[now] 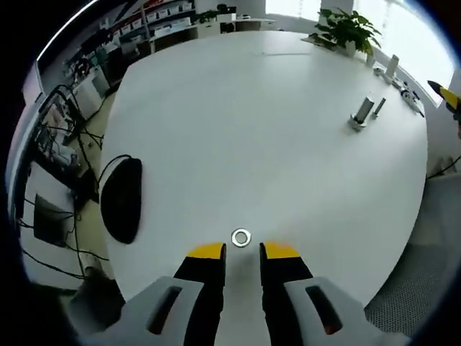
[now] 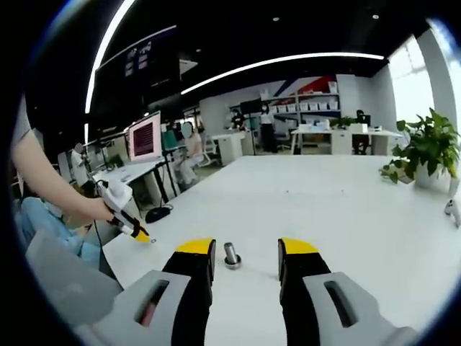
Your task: Place the washer onto the threaded stud by aligning its center hole with the stud, sliding it down to the base, and recovering from edge contact or off-axis alignment until the washer reaches the visible bottom stop.
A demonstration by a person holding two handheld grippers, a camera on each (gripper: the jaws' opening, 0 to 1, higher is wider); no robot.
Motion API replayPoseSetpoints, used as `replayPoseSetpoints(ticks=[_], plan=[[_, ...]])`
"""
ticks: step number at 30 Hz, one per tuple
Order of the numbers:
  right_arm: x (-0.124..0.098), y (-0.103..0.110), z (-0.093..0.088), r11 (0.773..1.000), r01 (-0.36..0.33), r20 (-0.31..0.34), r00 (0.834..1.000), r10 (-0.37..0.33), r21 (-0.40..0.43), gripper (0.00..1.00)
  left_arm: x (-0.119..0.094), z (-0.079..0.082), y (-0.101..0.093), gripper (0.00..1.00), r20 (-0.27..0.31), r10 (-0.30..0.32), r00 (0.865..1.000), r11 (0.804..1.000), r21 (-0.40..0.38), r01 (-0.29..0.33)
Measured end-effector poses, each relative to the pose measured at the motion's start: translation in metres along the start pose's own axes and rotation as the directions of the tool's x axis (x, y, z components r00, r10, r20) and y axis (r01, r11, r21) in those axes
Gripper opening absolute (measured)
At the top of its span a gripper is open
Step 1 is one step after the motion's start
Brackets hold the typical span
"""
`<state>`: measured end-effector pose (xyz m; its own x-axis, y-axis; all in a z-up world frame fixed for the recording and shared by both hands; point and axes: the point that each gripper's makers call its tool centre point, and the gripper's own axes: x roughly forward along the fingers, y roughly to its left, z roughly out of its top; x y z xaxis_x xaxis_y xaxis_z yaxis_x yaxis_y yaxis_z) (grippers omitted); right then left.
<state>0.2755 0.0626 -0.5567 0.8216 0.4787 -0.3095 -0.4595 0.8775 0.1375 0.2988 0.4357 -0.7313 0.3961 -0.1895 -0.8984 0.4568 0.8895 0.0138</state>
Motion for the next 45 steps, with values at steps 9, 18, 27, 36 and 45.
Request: replayPoseSetpoints(ticks=[9,18,27,36,45], plan=[[0.000,0.000,-0.001,1.000,-0.006,-0.004,1.000,0.006,0.002,0.37,0.011,-0.001,-0.003,0.16,-0.065,-0.008,0.998,0.996,0.086,0.014],[0.002,0.003,-0.001,1.000,-0.018,-0.009,1.000,0.018,-0.002,0.37,0.011,0.001,-0.002,0.14,-0.088,-0.030,0.996,0.997,0.069,0.036],[0.001,0.003,0.000,1.000,-0.016,-0.001,1.000,0.016,0.001,0.37,0.012,0.001,0.000,0.11,-0.132,-0.028,0.991,0.996,0.077,0.039],[0.001,0.003,-0.001,1.000,-0.018,-0.004,1.000,0.018,-0.001,0.37,0.015,0.004,0.000,0.10,-0.169,-0.032,0.985,0.990,0.132,0.055],[0.002,0.003,-0.004,1.000,-0.020,-0.018,1.000,0.020,0.001,0.37,0.015,0.005,-0.001,0.11,-0.214,-0.032,0.976,0.985,0.158,0.067]])
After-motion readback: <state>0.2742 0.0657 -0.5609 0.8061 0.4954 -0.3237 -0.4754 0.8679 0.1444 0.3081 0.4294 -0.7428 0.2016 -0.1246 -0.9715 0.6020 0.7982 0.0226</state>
